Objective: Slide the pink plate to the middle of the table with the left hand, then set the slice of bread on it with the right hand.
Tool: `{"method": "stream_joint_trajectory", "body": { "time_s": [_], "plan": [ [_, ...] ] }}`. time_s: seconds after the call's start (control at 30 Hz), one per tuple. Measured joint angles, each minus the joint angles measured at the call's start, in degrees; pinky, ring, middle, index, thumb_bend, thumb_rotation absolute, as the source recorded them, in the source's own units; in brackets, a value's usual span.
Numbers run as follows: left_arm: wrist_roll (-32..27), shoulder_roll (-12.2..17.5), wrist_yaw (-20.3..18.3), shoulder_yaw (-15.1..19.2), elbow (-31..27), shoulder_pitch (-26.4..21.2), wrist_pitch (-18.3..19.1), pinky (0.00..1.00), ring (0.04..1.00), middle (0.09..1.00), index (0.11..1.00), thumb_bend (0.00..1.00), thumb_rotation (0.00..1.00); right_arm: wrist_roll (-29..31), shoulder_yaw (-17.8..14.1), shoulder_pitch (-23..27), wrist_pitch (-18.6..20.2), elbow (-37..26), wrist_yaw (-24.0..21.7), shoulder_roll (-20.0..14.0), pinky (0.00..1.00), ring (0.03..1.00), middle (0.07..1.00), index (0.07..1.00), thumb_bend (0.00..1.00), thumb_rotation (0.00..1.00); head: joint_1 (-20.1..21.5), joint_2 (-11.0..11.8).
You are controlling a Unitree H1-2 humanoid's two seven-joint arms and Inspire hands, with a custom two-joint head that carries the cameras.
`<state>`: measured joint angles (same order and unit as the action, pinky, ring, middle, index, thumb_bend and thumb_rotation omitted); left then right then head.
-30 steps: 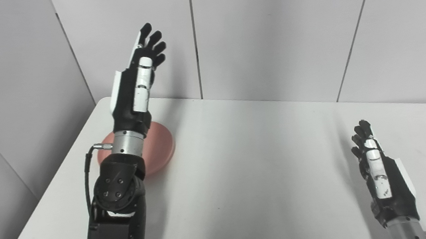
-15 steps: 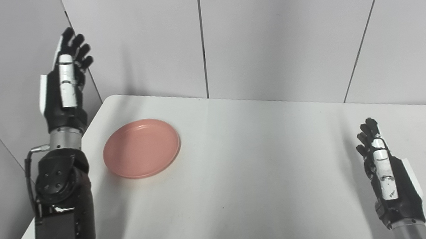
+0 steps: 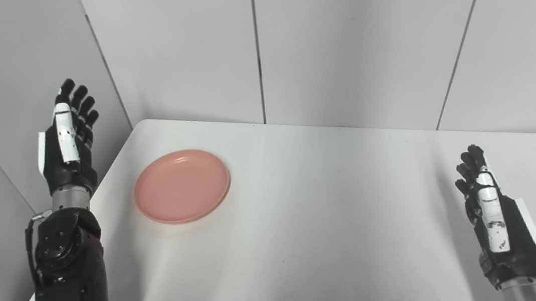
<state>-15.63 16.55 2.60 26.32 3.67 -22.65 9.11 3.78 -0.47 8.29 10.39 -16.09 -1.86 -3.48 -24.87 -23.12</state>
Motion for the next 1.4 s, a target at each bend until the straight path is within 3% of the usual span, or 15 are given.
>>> {"method": "stream_joint_trajectory", "body": {
  "time_s": [0.2,0.43,1.13,1.4],
  "plan": [
    [-1.9,0.4,-0.1,0.3,5.8,-0.2,-0.2,0.96,0.947,0.937,0.922,0.43,1.0,0.0,0.2,0.0,0.4,-0.3,0.0,0.0,1.0,1.0,1.0,1.0,0.24,1.0,0.0,-0.4],
    [-2.1,1.2,-0.6,0.3,13.6,-0.9,-3.1,0.94,0.922,0.919,0.904,0.44,0.95,-0.2,0.3,0.0,0.6,-0.8,0.3,0.4,1.0,1.0,1.0,1.0,0.23,1.0,0.2,-0.4],
    [-3.1,2.3,-0.5,-1.1,23.9,-2.7,-3.7,0.94,0.93,0.93,0.912,0.38,1.0,-0.3,0.3,0.0,2.0,-1.5,0.4,0.7,1.0,1.0,1.0,1.0,0.22,1.0,0.3,-1.0],
    [-3.6,2.3,-1.1,-1.8,29.4,-4.9,-7.4,0.93,0.951,0.949,0.949,0.37,1.0,-0.3,0.3,0.0,2.0,-1.5,0.4,0.7,1.0,1.0,1.0,1.0,0.23,1.0,0.4,-1.1]
  ]
}}
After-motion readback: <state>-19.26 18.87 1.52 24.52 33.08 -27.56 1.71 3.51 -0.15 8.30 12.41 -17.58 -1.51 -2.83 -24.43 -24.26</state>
